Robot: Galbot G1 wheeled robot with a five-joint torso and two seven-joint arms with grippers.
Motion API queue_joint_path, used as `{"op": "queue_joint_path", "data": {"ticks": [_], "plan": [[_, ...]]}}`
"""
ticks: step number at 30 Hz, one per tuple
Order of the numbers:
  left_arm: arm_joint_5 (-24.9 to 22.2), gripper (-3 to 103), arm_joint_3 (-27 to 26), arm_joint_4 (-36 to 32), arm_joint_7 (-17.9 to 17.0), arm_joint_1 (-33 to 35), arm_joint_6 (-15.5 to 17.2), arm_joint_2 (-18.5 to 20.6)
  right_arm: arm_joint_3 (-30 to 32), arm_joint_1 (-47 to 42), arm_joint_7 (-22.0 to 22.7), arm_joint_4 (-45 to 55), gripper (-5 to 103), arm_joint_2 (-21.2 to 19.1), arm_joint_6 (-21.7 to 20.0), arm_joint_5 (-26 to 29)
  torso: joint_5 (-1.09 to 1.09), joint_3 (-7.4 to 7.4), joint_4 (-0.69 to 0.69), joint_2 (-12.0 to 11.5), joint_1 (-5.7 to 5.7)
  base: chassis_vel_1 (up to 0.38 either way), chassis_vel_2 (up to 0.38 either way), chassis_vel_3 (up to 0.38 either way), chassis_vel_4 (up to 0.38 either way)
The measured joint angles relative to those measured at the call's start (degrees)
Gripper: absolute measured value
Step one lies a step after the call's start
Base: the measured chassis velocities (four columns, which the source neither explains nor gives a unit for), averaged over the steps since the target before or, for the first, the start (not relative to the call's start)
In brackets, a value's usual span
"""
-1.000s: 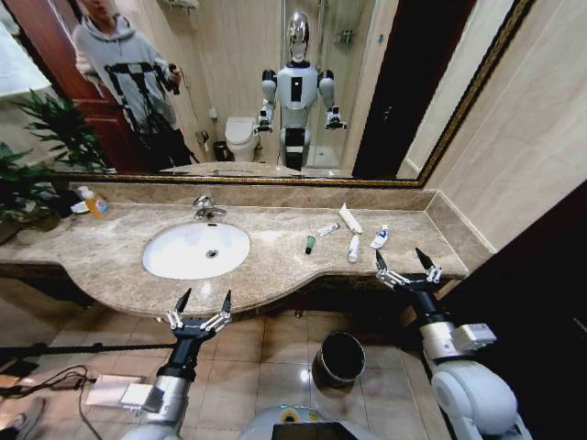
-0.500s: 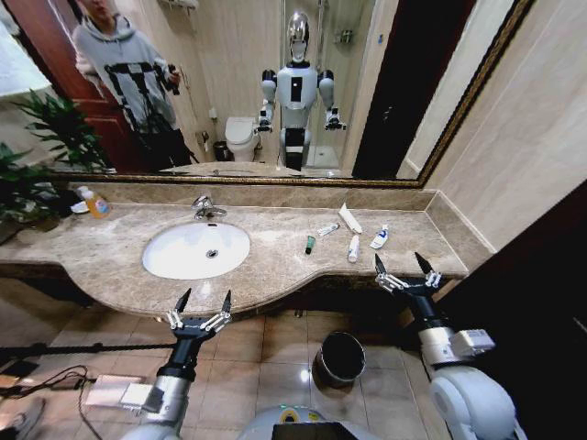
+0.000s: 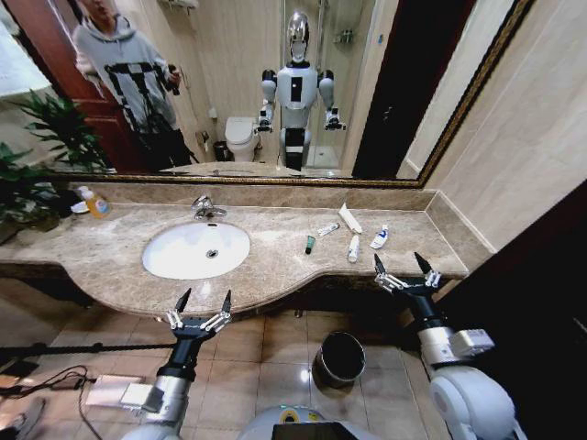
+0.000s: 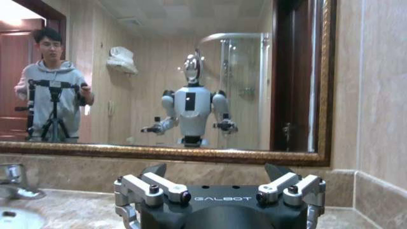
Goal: Pick up the trash from the sink and place it in the trash bin.
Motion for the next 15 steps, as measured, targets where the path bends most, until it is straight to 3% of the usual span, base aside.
{"op": "queue_joint_path", "data": {"ticks": [8,15], "plan": [[0.0,100,0.0,0.0,0.0,0.0,0.0,0.0,-3.04,2.26,-0.81,-2.05,100,-0.16,-3.46,-1.06,0.0,0.0,0.0,0.0,0.0,0.0,0.0,0.0,0.0],[0.0,100,0.0,0.0,0.0,0.0,0.0,0.0,-5.22,8.79,-0.47,-9.48,100,-3.0,-5.89,0.13,0.01,0.0,0.0,0.0,0.0,0.0,0.0,0.0,0.0]]}}
